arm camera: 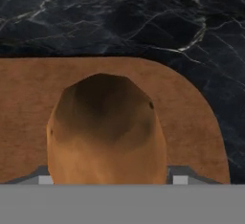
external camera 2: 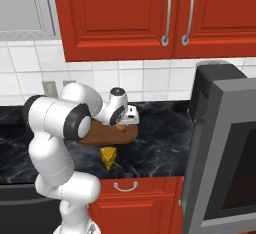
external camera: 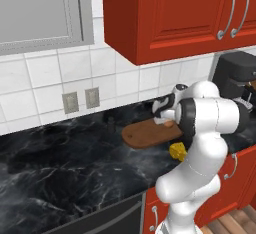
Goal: Retrieve the reheated potato from the microwave, then place the potato, cheese, and condiment on the cutting board.
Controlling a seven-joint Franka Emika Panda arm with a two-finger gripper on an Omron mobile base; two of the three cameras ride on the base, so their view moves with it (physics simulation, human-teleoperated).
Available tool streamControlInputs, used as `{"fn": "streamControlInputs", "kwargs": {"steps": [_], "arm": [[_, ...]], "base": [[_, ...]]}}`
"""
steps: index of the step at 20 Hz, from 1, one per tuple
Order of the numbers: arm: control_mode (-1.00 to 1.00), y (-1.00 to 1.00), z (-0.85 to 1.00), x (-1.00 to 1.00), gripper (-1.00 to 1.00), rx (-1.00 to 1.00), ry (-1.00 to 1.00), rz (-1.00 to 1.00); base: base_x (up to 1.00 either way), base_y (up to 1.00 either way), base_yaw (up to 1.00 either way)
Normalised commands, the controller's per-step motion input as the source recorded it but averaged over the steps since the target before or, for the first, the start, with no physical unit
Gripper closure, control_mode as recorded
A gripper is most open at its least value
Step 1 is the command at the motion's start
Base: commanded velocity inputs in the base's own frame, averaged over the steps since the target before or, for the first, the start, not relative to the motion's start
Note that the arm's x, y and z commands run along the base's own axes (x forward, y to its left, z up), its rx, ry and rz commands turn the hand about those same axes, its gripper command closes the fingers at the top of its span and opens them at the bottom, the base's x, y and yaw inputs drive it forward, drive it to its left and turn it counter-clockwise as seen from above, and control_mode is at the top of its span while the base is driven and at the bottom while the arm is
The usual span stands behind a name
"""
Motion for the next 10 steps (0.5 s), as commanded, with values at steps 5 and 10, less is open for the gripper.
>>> {"fn": "streamControlInputs", "kwargs": {"steps": [5,10], "arm": [[-1.00,-0.09,-0.28,0.16,1.00,0.00,0.03,0.01],[-1.00,-0.03,-0.29,-0.07,-1.00,-0.02,0.06,0.00]], "base": [[0.00,0.00,0.00],[0.00,0.00,0.00]]}}
